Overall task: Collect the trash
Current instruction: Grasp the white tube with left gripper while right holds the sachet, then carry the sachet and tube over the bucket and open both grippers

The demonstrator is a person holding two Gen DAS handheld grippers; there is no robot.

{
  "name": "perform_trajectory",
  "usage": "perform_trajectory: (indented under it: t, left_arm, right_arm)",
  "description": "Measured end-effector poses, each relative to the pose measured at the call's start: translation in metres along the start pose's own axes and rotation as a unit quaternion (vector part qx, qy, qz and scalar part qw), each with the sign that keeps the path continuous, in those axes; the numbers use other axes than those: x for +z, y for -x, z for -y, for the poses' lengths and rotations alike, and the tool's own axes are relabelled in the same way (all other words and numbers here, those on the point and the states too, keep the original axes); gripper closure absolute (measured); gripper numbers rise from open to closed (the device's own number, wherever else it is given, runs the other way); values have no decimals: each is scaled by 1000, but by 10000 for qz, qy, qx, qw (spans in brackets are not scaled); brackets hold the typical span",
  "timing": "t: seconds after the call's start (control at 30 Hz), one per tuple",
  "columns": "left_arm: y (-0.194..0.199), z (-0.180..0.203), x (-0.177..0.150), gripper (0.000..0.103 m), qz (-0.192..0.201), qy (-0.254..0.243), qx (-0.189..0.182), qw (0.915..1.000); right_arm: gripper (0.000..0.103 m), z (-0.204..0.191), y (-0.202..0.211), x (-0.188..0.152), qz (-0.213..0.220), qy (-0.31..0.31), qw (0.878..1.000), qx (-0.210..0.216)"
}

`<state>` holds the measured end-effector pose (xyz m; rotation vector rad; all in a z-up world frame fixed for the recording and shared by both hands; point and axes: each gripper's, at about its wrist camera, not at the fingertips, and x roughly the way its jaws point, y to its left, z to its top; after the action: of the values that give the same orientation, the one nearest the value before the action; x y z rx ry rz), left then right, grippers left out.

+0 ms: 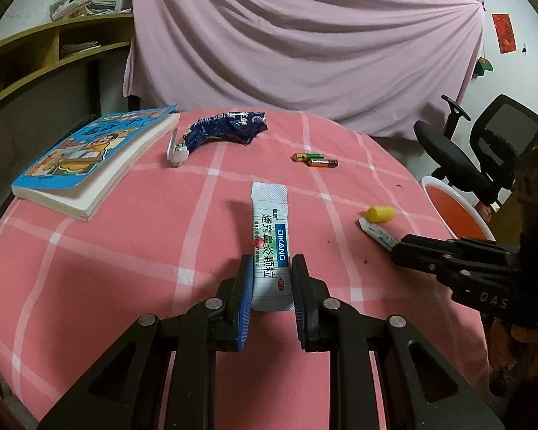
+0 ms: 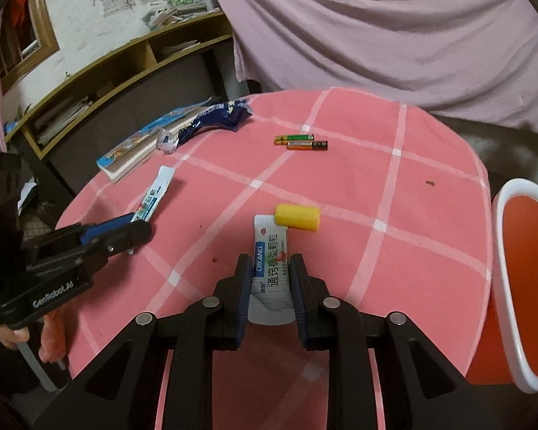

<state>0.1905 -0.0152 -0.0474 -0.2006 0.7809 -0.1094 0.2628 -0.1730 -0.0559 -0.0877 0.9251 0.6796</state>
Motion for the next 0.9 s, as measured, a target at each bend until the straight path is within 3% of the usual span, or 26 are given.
perform_trajectory:
  t: [0.27,0.37,0.5,0.67,0.9]
  left_arm:
    - [8,-4,-1,86,203,74,5,9998]
    - [15,-4,0,86,389,96,-16,9992]
    - [26,3,9,86,757,-26,-71,9971]
    - [46,27,29,86,1398,-349,-264,9892]
    - [67,84,61,86,2175,-1048,-702,9679]
  right_arm:
    - [84,-17,2,1,188,225,9996,-26]
    - [84,-21,13,2,551,290,9981,37]
    - [84,-25,38,3,1389,359,9896,-7]
    - [84,-21,74,2,2423,311,9695,-174]
    - [84,-3,124,-12,3698,104,9254,-822]
